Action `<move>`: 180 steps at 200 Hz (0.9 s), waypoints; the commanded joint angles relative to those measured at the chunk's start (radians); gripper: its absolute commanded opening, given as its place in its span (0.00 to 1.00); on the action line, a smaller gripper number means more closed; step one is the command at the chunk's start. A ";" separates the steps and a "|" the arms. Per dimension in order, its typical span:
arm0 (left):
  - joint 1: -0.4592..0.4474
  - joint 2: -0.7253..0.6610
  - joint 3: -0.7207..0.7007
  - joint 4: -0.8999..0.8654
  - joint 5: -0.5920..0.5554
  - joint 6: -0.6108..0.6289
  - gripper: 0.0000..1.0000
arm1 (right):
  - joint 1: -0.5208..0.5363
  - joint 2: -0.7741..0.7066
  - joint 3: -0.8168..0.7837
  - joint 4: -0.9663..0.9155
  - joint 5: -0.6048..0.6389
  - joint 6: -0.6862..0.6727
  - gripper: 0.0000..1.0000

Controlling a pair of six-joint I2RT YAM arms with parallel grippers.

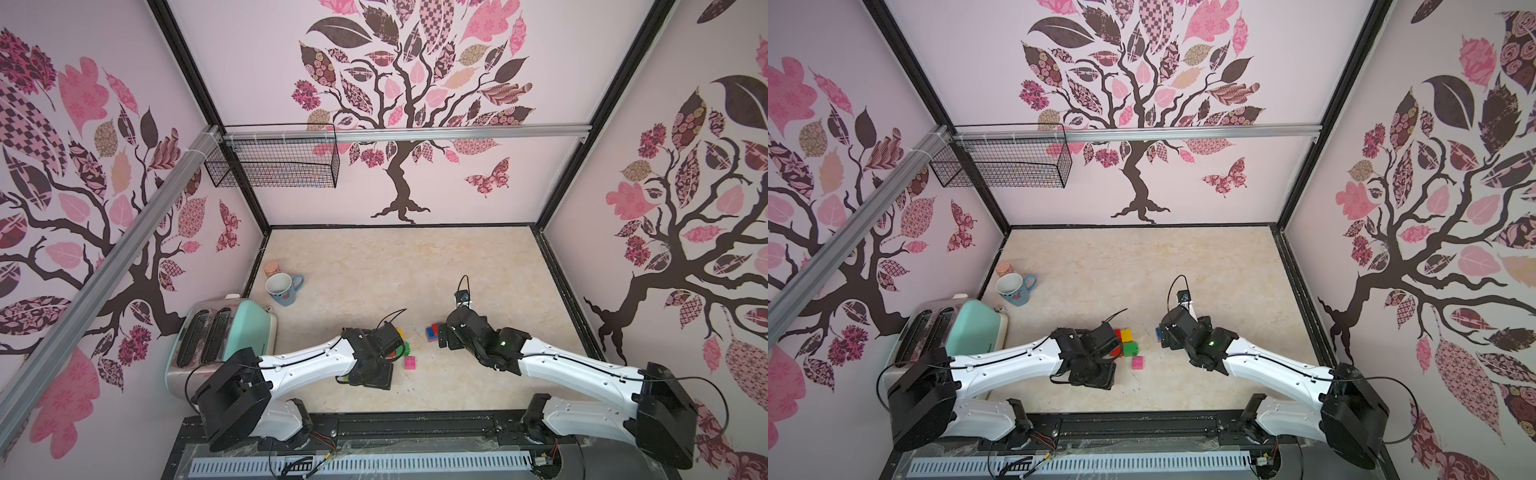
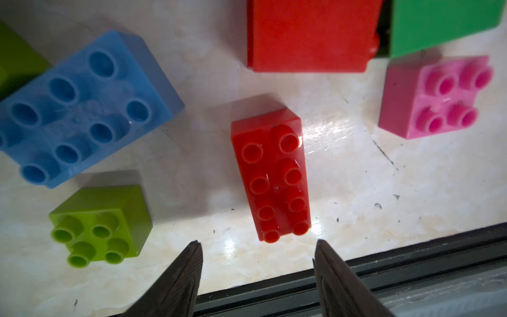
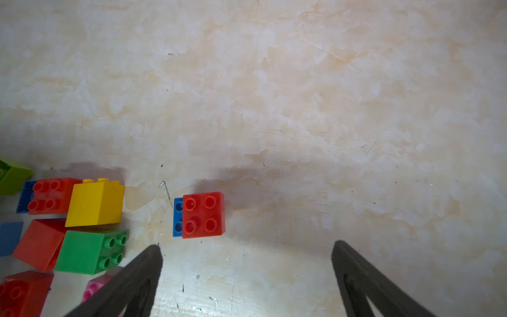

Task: Assemble the number 4 with lego
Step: Pick up the lego brick from the center of the board.

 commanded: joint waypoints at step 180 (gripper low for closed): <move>-0.056 0.031 -0.128 0.165 -0.256 0.046 0.39 | -0.001 -0.067 -0.045 0.134 0.064 -0.050 0.99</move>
